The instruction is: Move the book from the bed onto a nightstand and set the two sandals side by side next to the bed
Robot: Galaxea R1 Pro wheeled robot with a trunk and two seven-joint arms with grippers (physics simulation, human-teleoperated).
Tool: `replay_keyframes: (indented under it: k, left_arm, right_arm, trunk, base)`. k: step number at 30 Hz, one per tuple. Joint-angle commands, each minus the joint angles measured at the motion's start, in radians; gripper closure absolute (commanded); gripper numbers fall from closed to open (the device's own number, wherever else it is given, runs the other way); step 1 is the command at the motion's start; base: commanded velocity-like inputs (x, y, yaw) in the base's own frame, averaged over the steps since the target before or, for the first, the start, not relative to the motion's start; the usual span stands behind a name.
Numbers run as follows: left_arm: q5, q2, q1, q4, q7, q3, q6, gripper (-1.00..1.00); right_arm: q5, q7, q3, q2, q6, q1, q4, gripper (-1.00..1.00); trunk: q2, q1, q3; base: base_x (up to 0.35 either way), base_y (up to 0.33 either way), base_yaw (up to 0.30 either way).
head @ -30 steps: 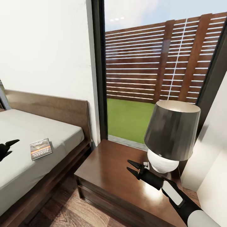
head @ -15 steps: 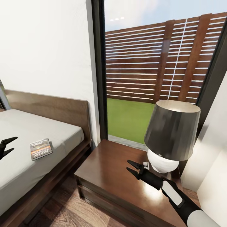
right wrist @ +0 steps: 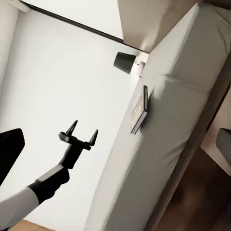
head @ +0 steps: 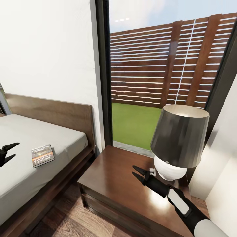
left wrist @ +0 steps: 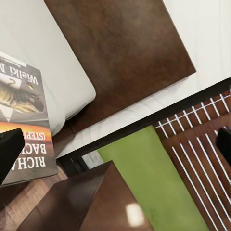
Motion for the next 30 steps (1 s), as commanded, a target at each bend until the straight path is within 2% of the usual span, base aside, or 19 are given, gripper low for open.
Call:
replay_keyframes:
  k: [1,15,30]
  left_arm:
    - [-0.005,0.000,-0.001,0.001,-0.002,0.008,0.009,-1.00]
    - [-0.005,-0.001,-0.001,-0.001,0.002,0.008,0.098,-1.00]
    - [-0.007,0.000,-0.001,-0.001,0.003,0.008,0.106,-1.00]
  right_arm:
    - [-0.010,0.000,0.003,0.001,0.002,-0.001,0.000,-1.00]
    - [-0.008,0.001,0.000,0.012,-0.031,-0.001,0.001,-1.00]
    - [-0.012,0.002,-0.003,0.014,-0.084,0.002,0.004,-1.00]
  trunk:
    - [0.000,0.000,-0.001]
    - [0.000,0.000,-0.001]
    - [0.000,0.000,-0.001]
  base:
    - [0.000,0.000,0.000]
    - [0.000,0.000,0.000]
    - [0.000,0.000,0.000]
